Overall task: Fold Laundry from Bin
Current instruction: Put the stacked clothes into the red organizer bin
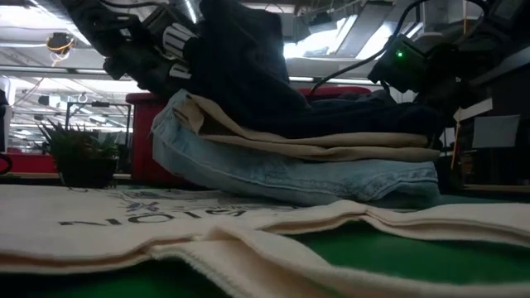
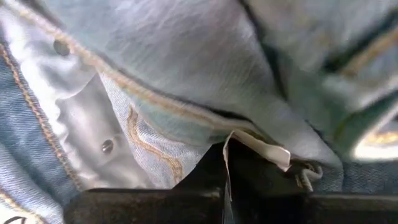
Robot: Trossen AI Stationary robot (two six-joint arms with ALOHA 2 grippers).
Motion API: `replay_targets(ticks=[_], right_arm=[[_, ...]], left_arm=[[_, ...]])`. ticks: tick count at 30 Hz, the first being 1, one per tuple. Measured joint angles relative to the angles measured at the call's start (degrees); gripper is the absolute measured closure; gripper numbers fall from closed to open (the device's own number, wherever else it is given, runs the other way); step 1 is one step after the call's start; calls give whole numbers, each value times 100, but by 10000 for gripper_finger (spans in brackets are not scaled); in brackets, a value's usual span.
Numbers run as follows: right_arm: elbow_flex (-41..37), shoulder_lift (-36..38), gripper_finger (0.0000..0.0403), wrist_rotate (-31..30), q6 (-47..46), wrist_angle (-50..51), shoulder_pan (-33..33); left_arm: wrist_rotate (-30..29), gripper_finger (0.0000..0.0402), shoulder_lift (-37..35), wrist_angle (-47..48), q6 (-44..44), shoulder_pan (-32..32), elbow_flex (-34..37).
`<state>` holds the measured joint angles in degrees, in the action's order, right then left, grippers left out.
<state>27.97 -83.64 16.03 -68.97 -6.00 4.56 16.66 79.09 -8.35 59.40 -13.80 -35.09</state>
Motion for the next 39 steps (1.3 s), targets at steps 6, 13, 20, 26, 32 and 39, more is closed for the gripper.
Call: replay_targets(ticks=[6,13,20,26,32,39], right_arm=[[4,0,396,0,-16,0,-2],[65,0,397,235,-135,-81,0],[369,2,397,422,-124,-106,-4],[483,11,397,433,-107,190,-4],[485,15,397,402,-104,459,-4],[485,15,395,361,-102,575,-4]], left_arm=[[-21,401,0,-1,37,0,-66],[-117,401,0,1,201,70,-66],[-172,401,-2,5,184,164,-66],[-239,401,-11,479,143,160,-87],[-563,401,-11,1632,-147,228,-87],[-706,396,-9,2070,-496,378,-87]])
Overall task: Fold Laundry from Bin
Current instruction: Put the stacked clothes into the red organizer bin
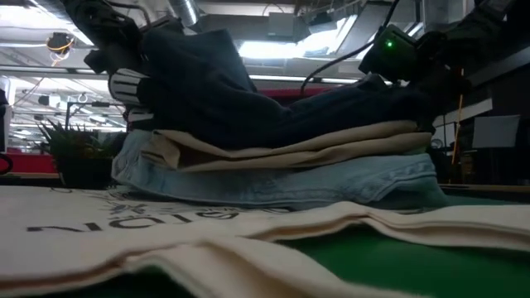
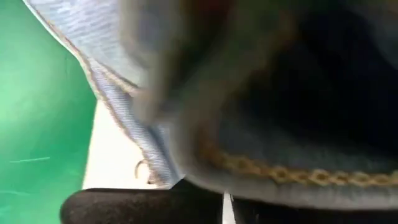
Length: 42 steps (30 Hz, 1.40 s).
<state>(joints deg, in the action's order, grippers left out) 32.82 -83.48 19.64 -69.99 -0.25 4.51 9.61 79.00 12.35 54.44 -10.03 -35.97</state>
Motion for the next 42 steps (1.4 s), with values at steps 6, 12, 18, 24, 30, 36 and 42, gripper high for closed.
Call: replay_targets(ticks=[6,12,18,24,30,36,42], right_arm=[[-2,0,397,-2,127,57,0],[-7,0,397,-11,130,130,0],[-11,0,395,-66,32,165,0],[-17,0,397,-103,-51,185,2],[-20,0,394,-127,-57,190,2],[-22,-2,397,-222,-68,186,0],[-24,-2,395,-258,-68,188,2]], left_arm=[[-197,345,2,634,-401,-4,2],[-197,289,2,1289,-387,-1,14],[-465,271,13,1197,-196,93,24],[-557,270,15,785,137,320,31],[-885,270,15,642,222,635,31],[-1015,270,108,617,253,789,31],[-832,270,486,567,520,864,28]])
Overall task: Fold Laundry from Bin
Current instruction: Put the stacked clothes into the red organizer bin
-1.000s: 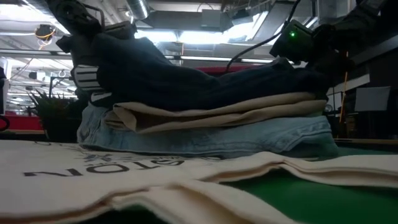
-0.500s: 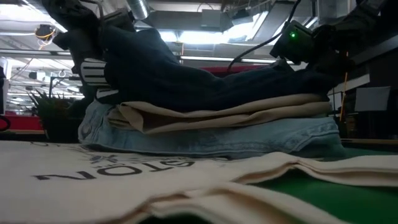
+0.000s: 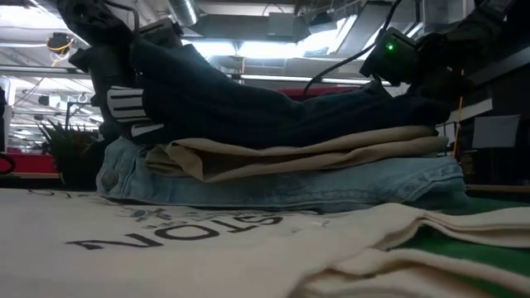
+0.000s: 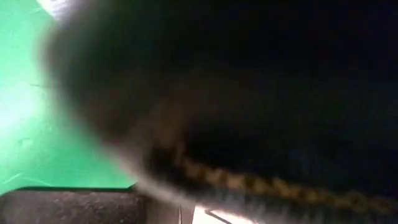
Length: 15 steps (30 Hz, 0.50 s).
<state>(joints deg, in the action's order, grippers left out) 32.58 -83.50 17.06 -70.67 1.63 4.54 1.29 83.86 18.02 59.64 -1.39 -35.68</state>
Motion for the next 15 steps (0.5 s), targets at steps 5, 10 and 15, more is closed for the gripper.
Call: replay_targets(ticks=[5,10,15], right_arm=[[0,0,397,-2,0,-2,0],[0,-1,394,0,0,-2,0],[0,-2,397,0,16,0,0]], left_arm=[[61,271,69,-41,0,4,-11],[111,282,-23,-224,2,6,13],[207,296,-23,-432,25,6,15]])
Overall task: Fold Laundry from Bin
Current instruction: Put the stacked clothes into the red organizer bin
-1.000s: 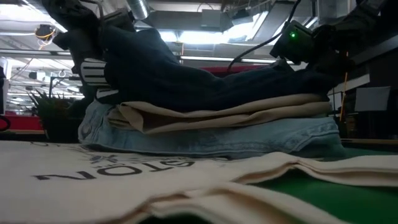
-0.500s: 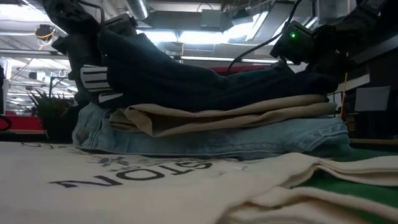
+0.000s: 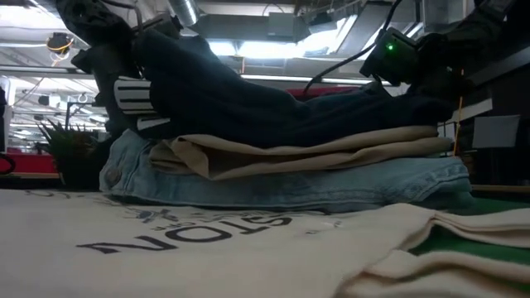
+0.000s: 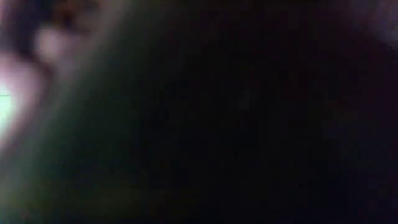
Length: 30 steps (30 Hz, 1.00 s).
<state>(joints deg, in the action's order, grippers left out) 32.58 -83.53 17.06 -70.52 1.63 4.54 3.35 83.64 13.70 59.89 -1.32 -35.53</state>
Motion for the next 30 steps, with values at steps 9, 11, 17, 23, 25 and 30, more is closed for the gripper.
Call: replay_targets(ticks=[9,11,17,23,25,30], right_arm=[[0,0,398,2,4,-2,0],[0,0,397,2,4,0,0],[0,0,398,9,6,-9,0],[8,-6,398,314,7,-196,0],[89,2,398,380,14,-192,0],[389,7,397,563,26,-208,-4]], left_arm=[[97,315,-2,-331,3,0,0],[107,319,-4,-477,-5,0,0],[237,350,-7,-674,-156,-4,0],[544,397,-9,-689,-63,-4,0],[750,396,-9,-700,90,-4,0],[1175,399,-9,-716,371,0,0]])
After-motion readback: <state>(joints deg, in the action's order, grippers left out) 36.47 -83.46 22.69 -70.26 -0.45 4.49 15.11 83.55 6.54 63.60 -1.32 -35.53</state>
